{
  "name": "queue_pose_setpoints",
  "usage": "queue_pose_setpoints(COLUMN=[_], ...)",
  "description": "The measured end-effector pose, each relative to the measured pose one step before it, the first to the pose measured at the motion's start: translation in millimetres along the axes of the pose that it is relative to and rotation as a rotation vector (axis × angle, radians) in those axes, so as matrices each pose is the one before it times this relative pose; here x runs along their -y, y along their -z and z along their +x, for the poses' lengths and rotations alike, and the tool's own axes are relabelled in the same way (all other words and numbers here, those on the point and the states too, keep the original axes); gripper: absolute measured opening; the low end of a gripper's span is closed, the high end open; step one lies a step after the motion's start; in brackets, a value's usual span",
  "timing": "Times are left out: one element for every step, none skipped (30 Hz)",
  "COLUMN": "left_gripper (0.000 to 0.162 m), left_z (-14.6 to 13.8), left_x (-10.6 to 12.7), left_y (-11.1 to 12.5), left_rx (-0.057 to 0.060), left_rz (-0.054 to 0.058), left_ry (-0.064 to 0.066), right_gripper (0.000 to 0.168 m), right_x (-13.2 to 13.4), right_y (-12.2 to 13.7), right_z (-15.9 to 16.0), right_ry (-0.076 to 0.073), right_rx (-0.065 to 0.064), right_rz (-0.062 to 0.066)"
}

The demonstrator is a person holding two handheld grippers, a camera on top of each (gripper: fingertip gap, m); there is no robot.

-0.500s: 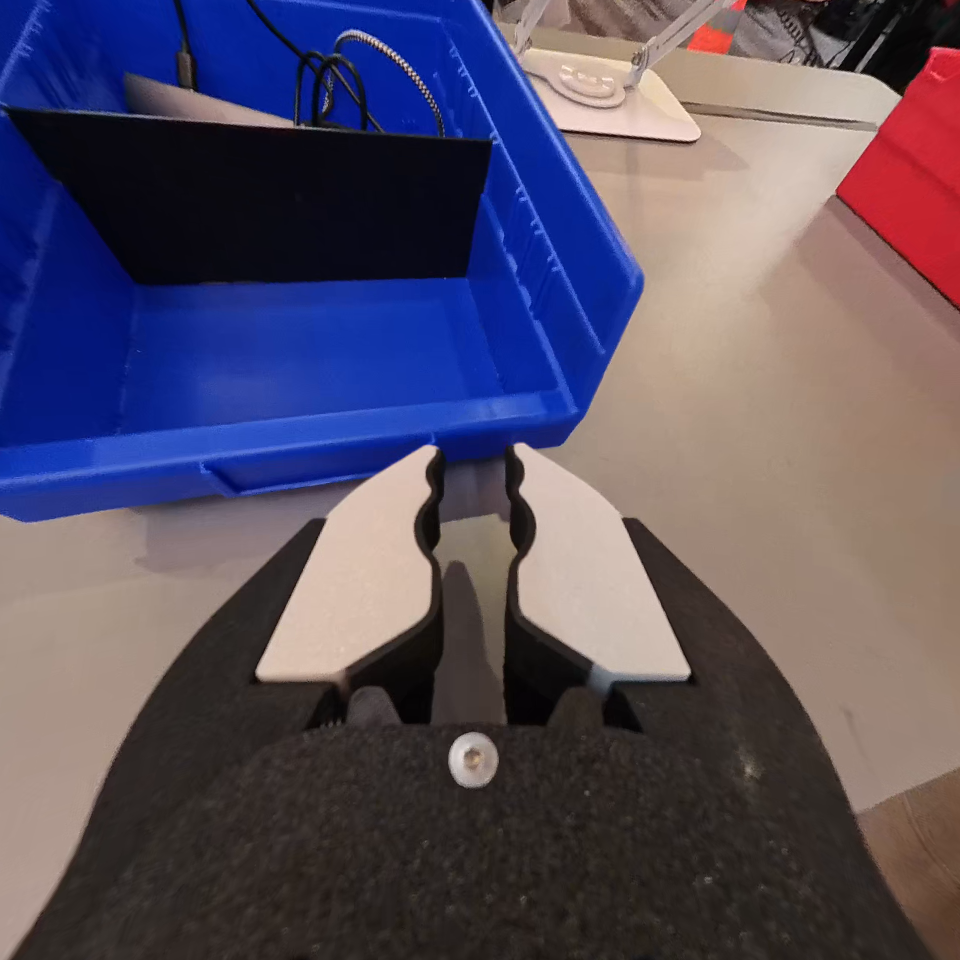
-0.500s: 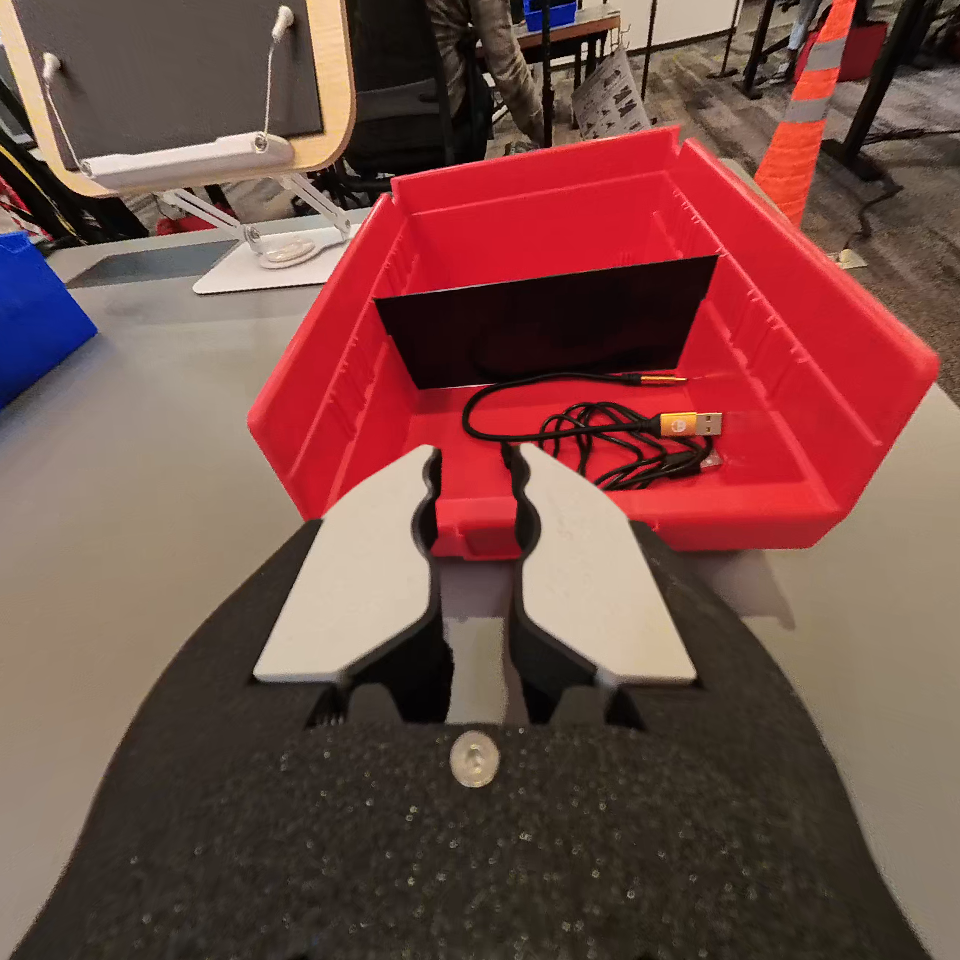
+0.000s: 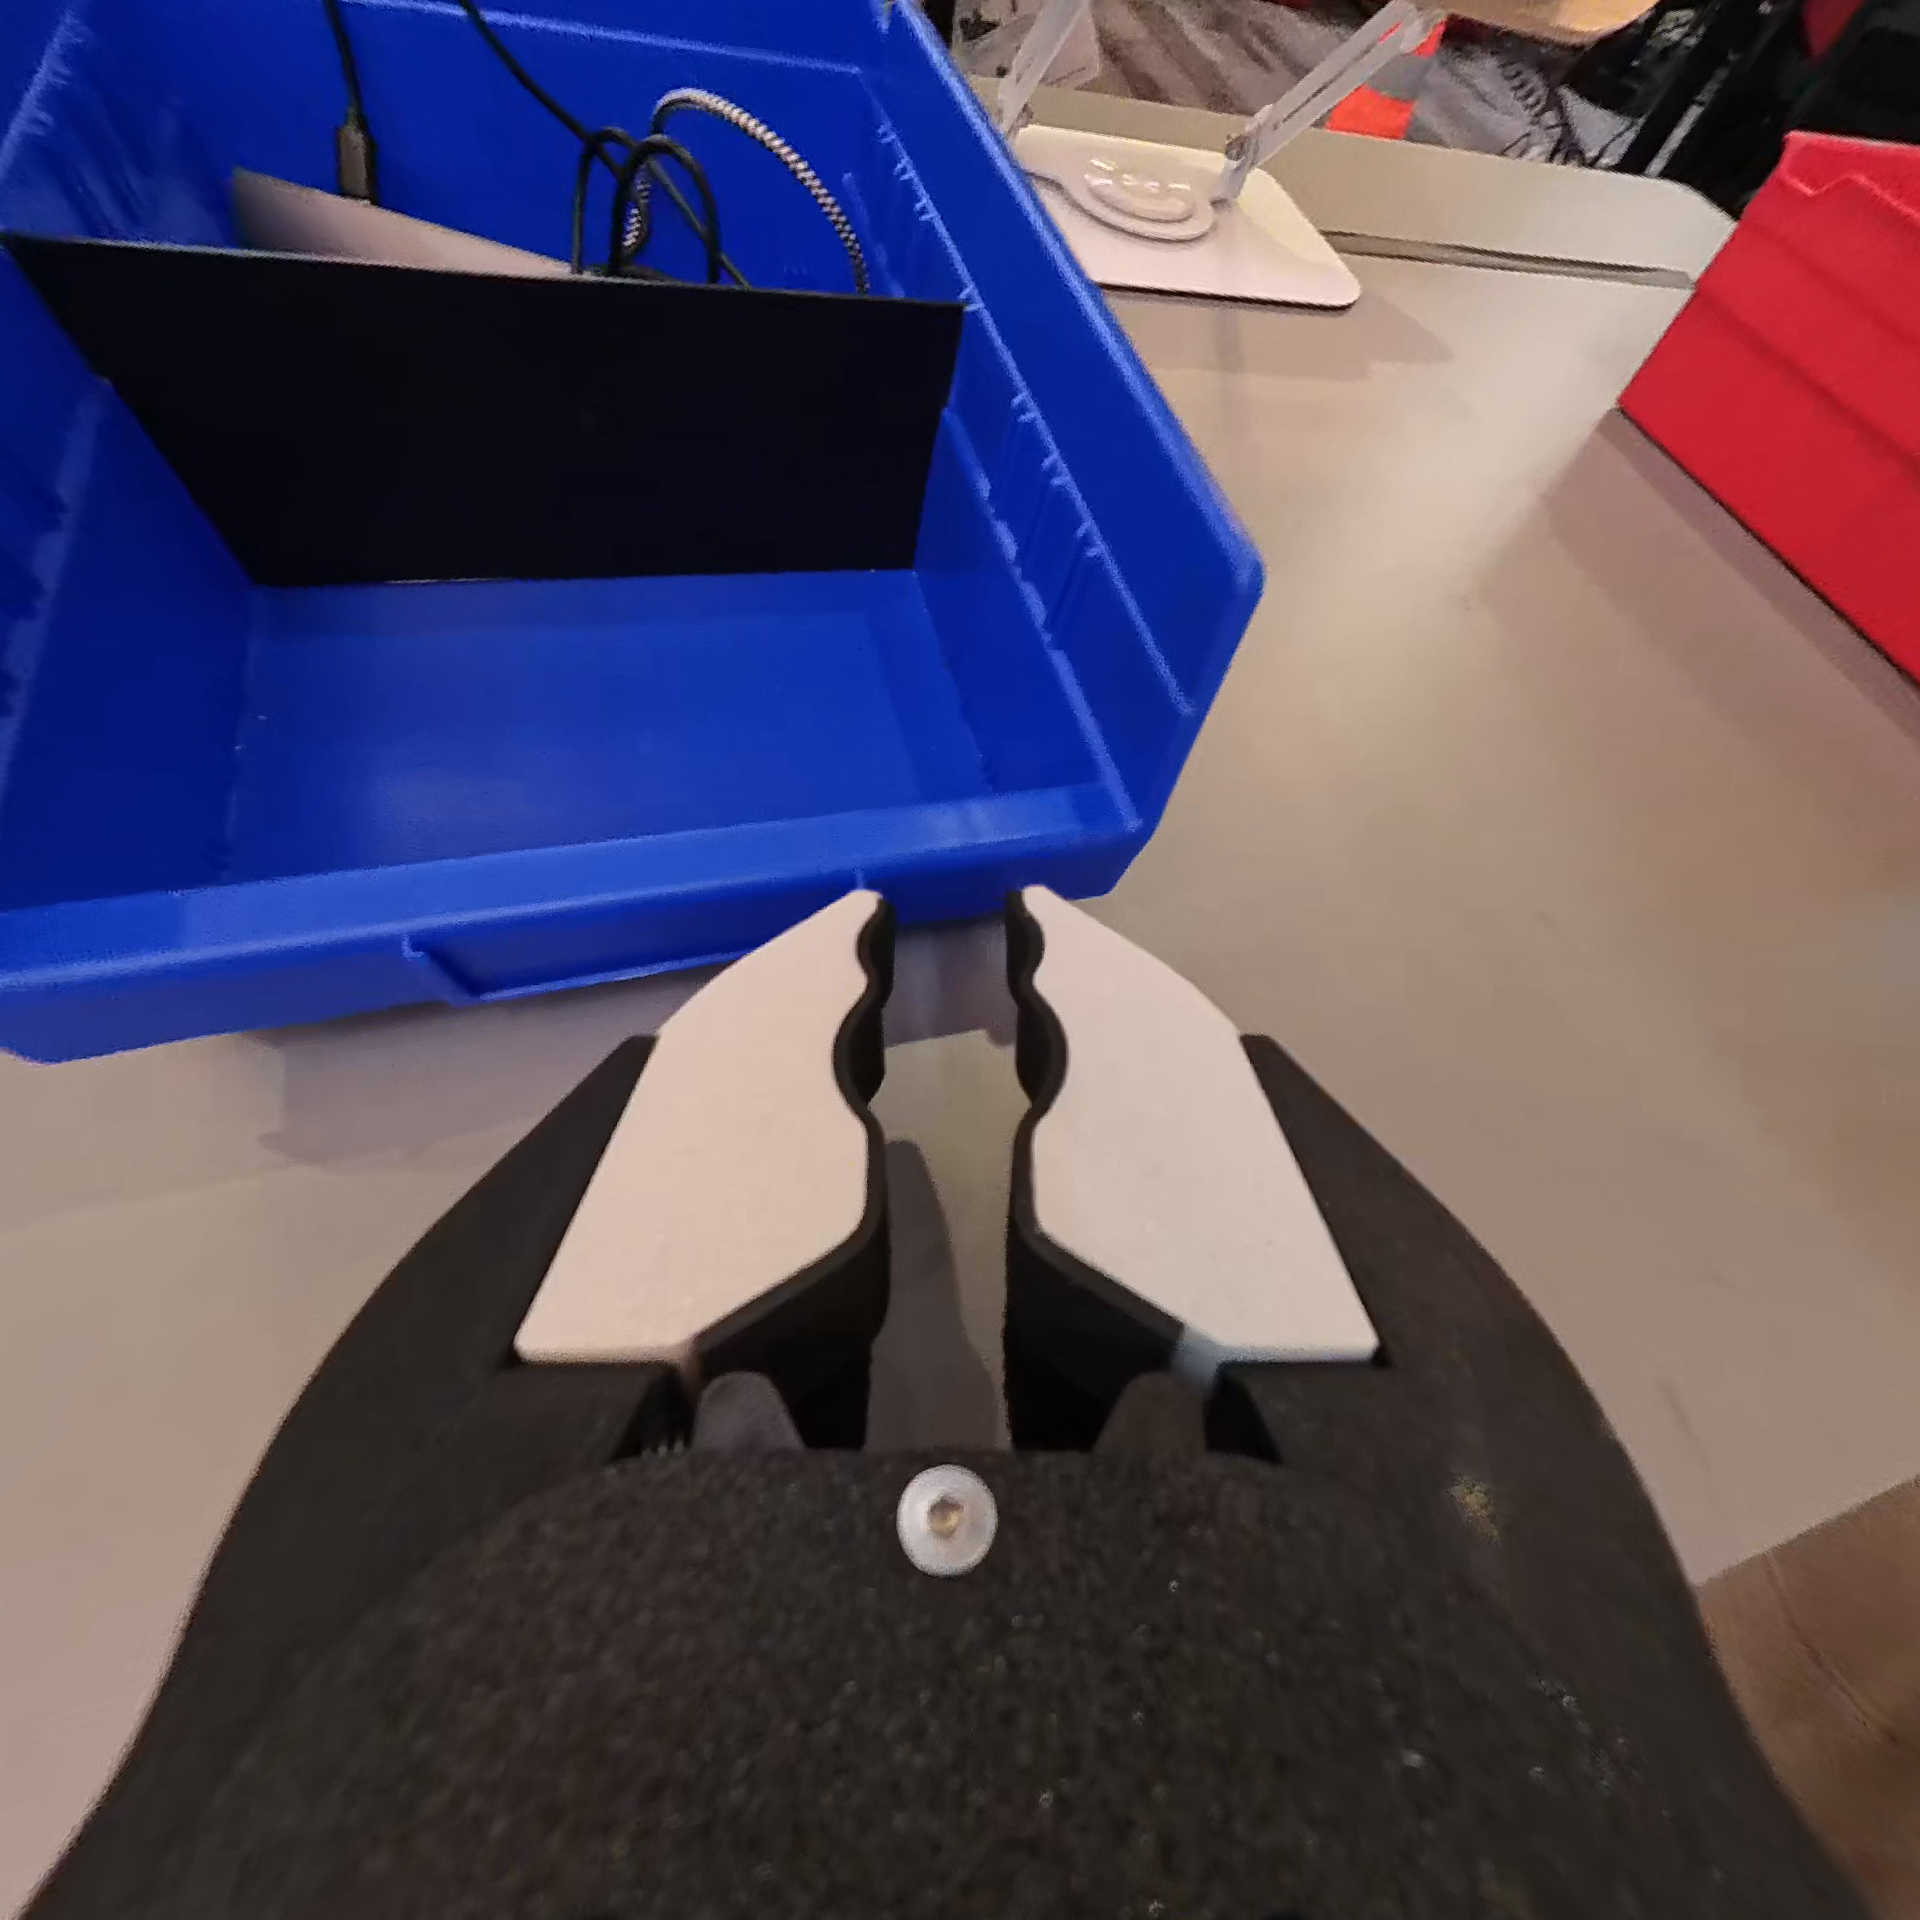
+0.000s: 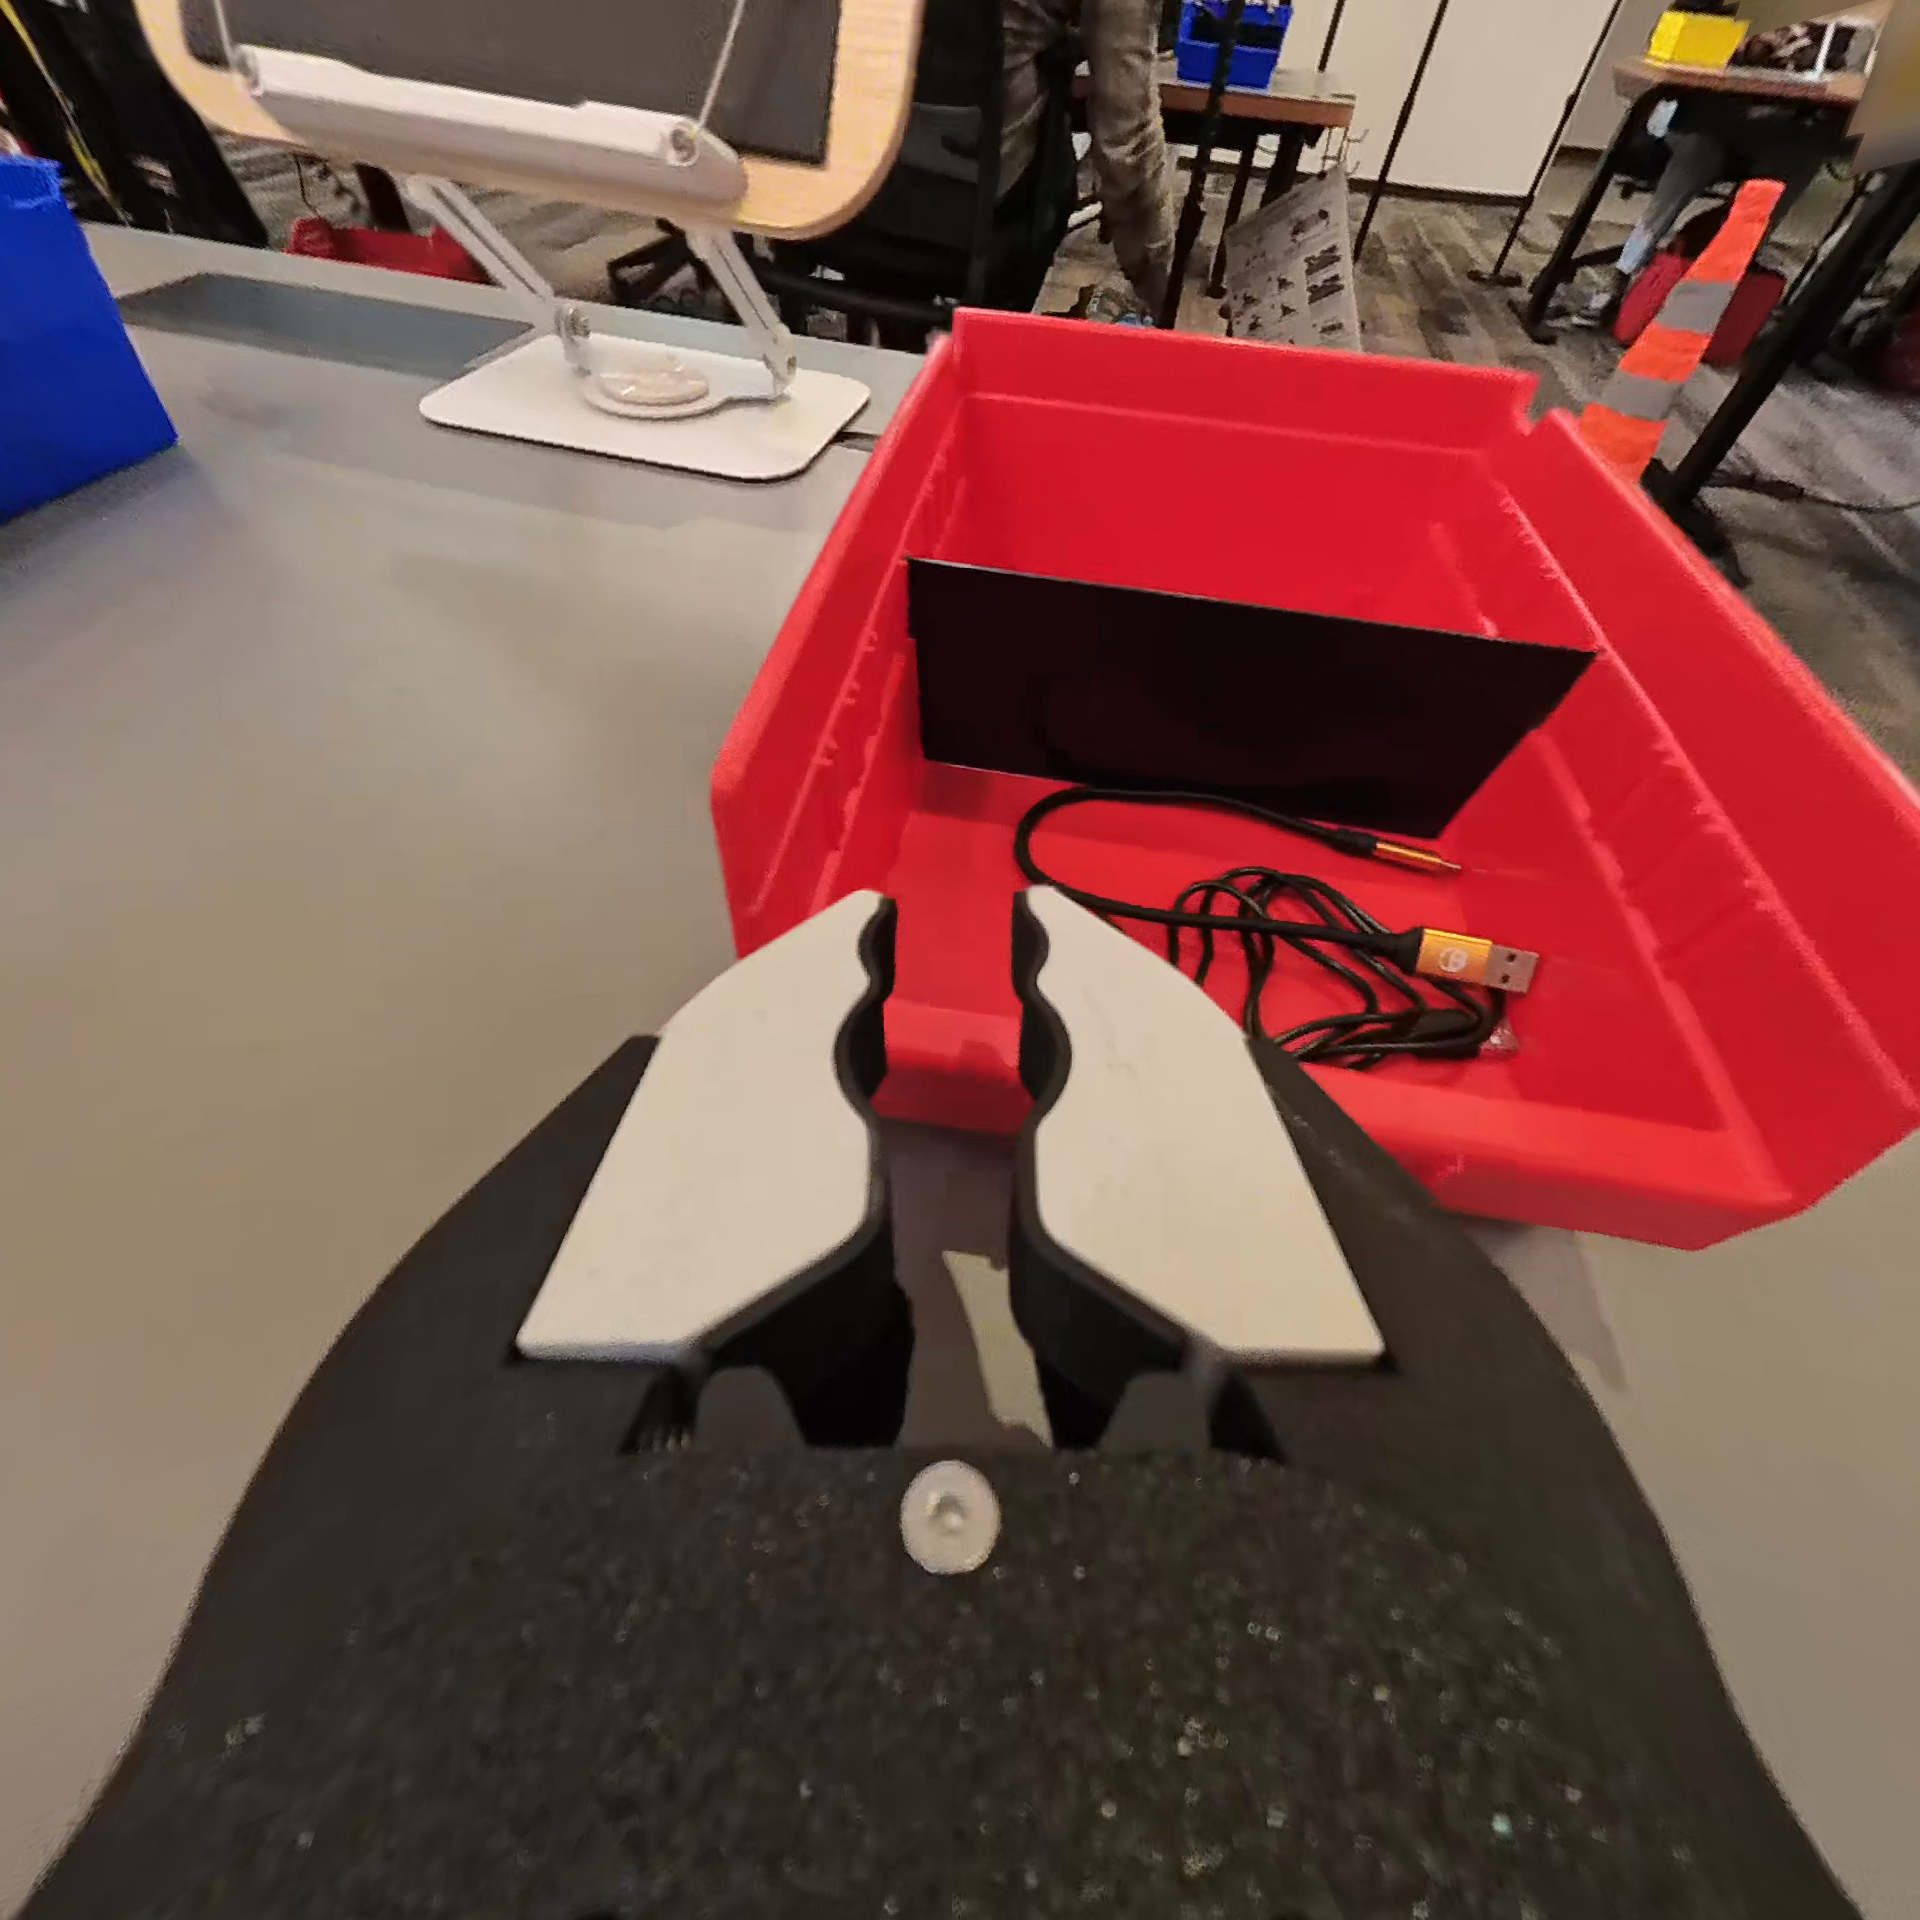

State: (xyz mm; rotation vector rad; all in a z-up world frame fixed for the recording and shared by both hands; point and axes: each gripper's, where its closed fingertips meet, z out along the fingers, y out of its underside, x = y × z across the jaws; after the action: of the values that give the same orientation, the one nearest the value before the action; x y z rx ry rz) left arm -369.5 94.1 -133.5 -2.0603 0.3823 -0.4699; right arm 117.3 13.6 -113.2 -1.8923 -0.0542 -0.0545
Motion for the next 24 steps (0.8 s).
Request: queue_pose_setpoints(left_gripper=[0.020, 0.020, 0.021, 0.021, 0.021, 0.021, 0.022, 0.022, 0.022, 0.022, 0.022, 0.022, 0.022, 0.022, 0.022, 0.022, 0.023, 0.025, 0.027, 0.029, 0.029, 0.029, 0.031, 0.031], left_z=[3.12, 3.38, 3.64, 3.73, 4.16, 4.59, 3.11, -0.96, -3.45, -3.73, -5.34, -9.60, -12.90, -14.87, -14.56, -12.00, -10.07, -9.90, -9.59, -8.07, -6.75, -4.58, -3.79, -3.33], left_x=[1.97, 1.77, 1.56, 1.56, 1.95, 2.26, 3.10, 5.71, 8.66, 9.95, 9.94, 9.63, 8.91, 8.11, 8.02, 7.08, 5.16, 3.17, 2.08, 1.54, 1.02, 0.37, 0.96, 2.04], left_y=[0.47, 1.03, 1.17, 1.37, 1.44, 1.21, 1.38, 2.05, 2.39, 1.90, 0.84, -0.28, -1.68, -2.93, -4.40, -5.79, -7.02, -8.12, -8.81, -9.46, -9.99, -10.52, -10.53, -9.65], left_rx=[-0.0186, -0.0197, -0.0201, -0.0214, -0.0267, -0.0352, -0.0307, -0.0101, -0.0025, -0.0137, -0.0179, -0.0023, 0.0086, 0.0121, 0.0063, -0.0117, -0.0242, -0.0220, -0.0174, -0.0183, -0.0197, -0.0255, -0.0202, -0.0119], left_rz=[0.0091, 0.0081, 0.0049, 0.0028, -0.0006, -0.0098, -0.0183, -0.0115, -0.0023, -0.0076, -0.0214, -0.0301, -0.0312, -0.0294, -0.0225, -0.0194, -0.0238, -0.0303, -0.0313, -0.0270, -0.0256, -0.0298, -0.0279, -0.0226], left_ry=[0.0010, -0.0001, -0.0018, -0.0054, -0.0119, -0.0244, -0.0365, -0.0438, -0.0509, -0.0553, -0.0575, -0.0570, -0.0546, -0.0438, -0.0296, -0.0205, -0.0119, -0.0084, -0.0130, -0.0169, -0.0156, -0.0203, -0.0294, -0.0410], right_gripper=[0.020, 0.020, 0.020, 0.020, 0.020, 0.020, 0.020, 0.020, 0.020, 0.020, 0.020, 0.020, 0.020, 0.020, 0.020, 0.020, 0.020, 0.020, 0.020, 0.019, 0.019, 0.019, 0.019, 0.019], right_x=[0.09, -0.34, -0.50, -0.29, 0.22, 0.03, -0.58, -0.84, -0.94, -0.68, -0.08, 0.45, 0.55, 0.26, -0.30, -0.59, -0.71, -0.50, -0.41, -0.61, -0.92, -1.26, -1.26, -1.11], right_y=[-0.22, -0.09, -0.19, -0.03, 0.06, 0.06, -0.14, 0.03, 0.20, 0.46, 0.48, 0.52, 0.42, 0.30, 0.00, -0.12, -0.13, -0.02, -0.09, -0.08, -0.32, -0.46, -0.61, -0.60], right_z=[-2.21, -1.98, -1.62, -0.81, 0.13, 0.85, 1.16, 1.03, 0.85, 1.05, 1.10, 0.85, 0.32, -0.05, -0.43, -0.78, -0.94, -0.29, 0.29, 0.29, 0.40, 0.41, 0.02, -0.28], right_ry=[0.0121, 0.0089, 0.0061, 0.0040, 0.0033, 0.0029, 0.0002, -0.0040, -0.0065, -0.0079, -0.0100, -0.0123, -0.0148, -0.0169, -0.0168, -0.0144, -0.0108, -0.0064, -0.0015, 0.0033, 0.0054, 0.0051, 0.0039, 0.0026], right_rx=[-0.0002, 0.0016, 0.0034, 0.0006, -0.0030, -0.0042, -0.0036, -0.0005, 0.0025, 0.0027, 0.0022, 0.0037, 0.0064, 0.0073, 0.0086, 0.0105, 0.0091, 0.0035, -0.0014, -0.0026, -0.0037, -0.0039, -0.0016, 0.0007], right_rz=[-0.0009, -0.0023, -0.0037, -0.0018, 0.0018, 0.0005, -0.0022, -0.0025, -0.0016, -0.0011, 0.0005, 0.0035, 0.0037, 0.0021, -0.0005, -0.0031, -0.0034, -0.0030, -0.0023, -0.0030, -0.0047, -0.0055, -0.0060, -0.0057])
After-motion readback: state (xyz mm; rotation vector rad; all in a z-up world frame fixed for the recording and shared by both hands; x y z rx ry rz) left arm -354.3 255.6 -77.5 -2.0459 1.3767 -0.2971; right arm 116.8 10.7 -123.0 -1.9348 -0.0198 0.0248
